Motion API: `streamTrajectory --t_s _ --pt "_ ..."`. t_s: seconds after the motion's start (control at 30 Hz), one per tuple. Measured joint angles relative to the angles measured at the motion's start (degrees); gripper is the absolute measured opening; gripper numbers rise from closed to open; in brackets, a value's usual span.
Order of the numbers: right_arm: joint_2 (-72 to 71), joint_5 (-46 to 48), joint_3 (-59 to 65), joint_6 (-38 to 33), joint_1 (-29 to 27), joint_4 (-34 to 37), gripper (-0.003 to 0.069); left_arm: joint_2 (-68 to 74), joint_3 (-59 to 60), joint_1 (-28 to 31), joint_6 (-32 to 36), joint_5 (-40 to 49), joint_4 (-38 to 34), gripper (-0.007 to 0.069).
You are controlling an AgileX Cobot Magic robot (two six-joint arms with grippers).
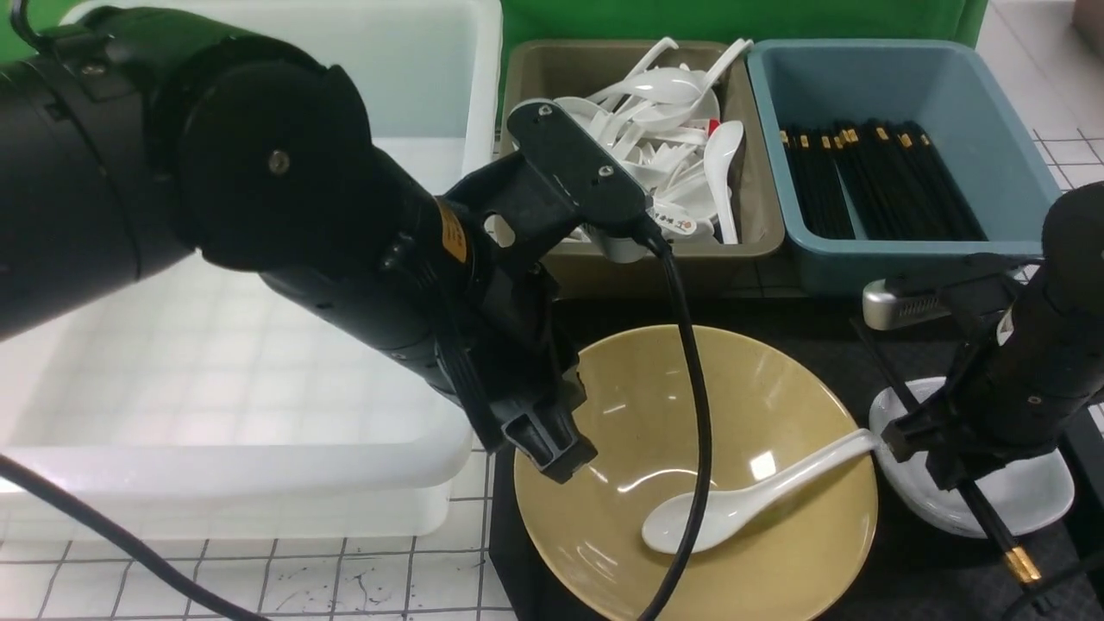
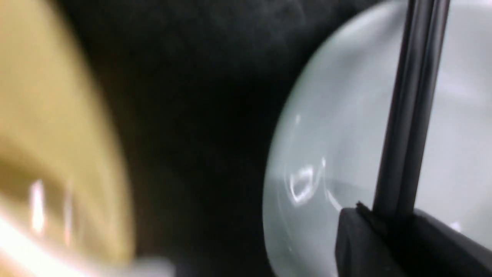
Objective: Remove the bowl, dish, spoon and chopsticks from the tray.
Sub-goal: Use the right arm to grab the chopsticks, then use the right arm to put the chopsticks into the small storage box on the right
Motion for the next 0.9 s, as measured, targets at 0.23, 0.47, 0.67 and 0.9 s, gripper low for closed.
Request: streamTrajectory --t_s 0.23,0.47,0.67,0.9 --pt "-12.46 2.63 -3.33 -1.09 0.0 -0.52 0.0162 1.53 -0.46 0.0 -2.08 -8.2 -2.76 -0.0013" --pt "-9.47 -3.34 -18.19 -0.61 -1.75 -2.26 0.0162 11.06 -16.03 0.0 -2.56 -13.39 -2.82 -0.0013" --pt "3.36 -8.59 -33.89 4.07 -6.05 -2.54 0.0162 18.25 -29.57 0.0 -2.56 -14.04 1.51 -0.0013" --pt "20.2 -9.22 -48.85 6.38 -8.77 -2.66 0.0162 20.7 -33.67 0.0 -2.56 -14.86 3.44 -0.0013"
